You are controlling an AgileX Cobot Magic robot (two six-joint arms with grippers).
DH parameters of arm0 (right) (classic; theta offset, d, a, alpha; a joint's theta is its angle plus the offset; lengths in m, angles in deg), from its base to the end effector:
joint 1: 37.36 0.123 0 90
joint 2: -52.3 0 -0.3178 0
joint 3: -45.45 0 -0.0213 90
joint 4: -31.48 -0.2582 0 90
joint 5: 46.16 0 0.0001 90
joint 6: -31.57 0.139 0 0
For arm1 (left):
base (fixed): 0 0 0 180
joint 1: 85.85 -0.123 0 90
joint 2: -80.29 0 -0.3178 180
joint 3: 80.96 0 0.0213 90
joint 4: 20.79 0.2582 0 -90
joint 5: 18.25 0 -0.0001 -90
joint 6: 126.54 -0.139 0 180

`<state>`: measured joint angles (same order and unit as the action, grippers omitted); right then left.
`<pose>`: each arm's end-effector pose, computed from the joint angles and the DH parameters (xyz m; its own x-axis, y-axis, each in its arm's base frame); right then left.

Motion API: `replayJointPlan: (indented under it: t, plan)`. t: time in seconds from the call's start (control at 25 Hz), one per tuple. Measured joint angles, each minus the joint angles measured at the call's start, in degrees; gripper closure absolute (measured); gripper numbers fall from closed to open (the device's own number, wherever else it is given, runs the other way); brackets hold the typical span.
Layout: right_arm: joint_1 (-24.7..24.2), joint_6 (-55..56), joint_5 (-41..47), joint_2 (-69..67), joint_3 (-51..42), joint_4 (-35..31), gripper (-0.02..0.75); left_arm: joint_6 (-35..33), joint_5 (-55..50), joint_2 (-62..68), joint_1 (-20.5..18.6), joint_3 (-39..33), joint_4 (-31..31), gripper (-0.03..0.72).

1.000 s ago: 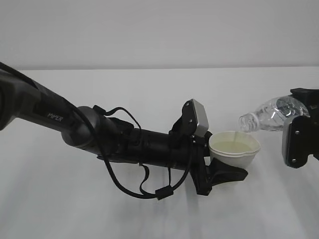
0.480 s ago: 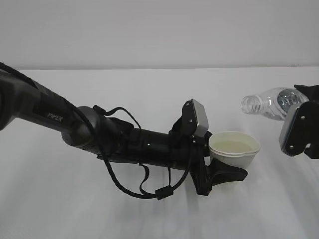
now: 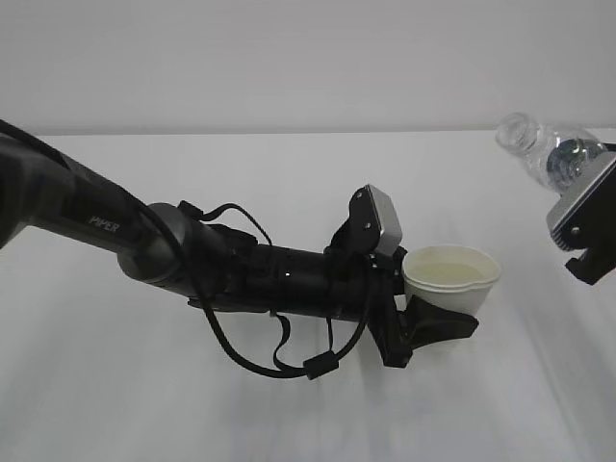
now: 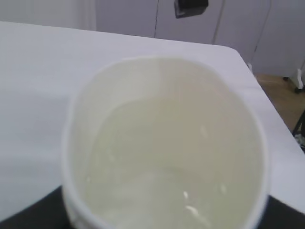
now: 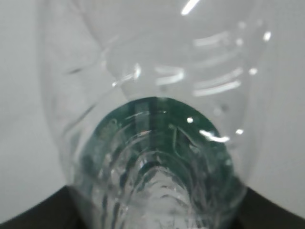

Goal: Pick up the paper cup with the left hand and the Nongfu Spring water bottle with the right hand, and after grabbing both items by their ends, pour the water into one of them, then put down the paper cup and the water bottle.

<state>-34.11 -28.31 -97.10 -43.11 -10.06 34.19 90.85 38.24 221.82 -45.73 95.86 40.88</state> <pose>0.3101 0.0227 0.1998 -0.0010 -0.8804 -0.4742 -0.1968 0.4651 -0.8631 0.3202 -0.4031 0.0913 -0.1078 0.2189 -0.9698 0.9940 0.0413 -0.1011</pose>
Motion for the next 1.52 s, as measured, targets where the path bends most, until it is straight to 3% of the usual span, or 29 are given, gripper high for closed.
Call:
replayJointPlan:
  t: [0.2, 0.88, 1.52]
  plan:
    - [0.0, 11.8, -3.0, 0.0, 0.0, -2.7, 0.363, 0.0, -0.6, -0.8, -0.1, 0.0, -0.9, 0.263]
    - [0.0, 44.2, -10.8, -2.6, 0.0, -1.6, 0.363, -1.2, -0.8, -1.0, -4.3, 0.0, -3.5, 0.268]
    - [0.0, 50.8, -13.3, -18.6, 3.7, 1.1, 0.363, -3.5, -0.8, -1.0, -8.1, 0.0, -4.0, 0.268]
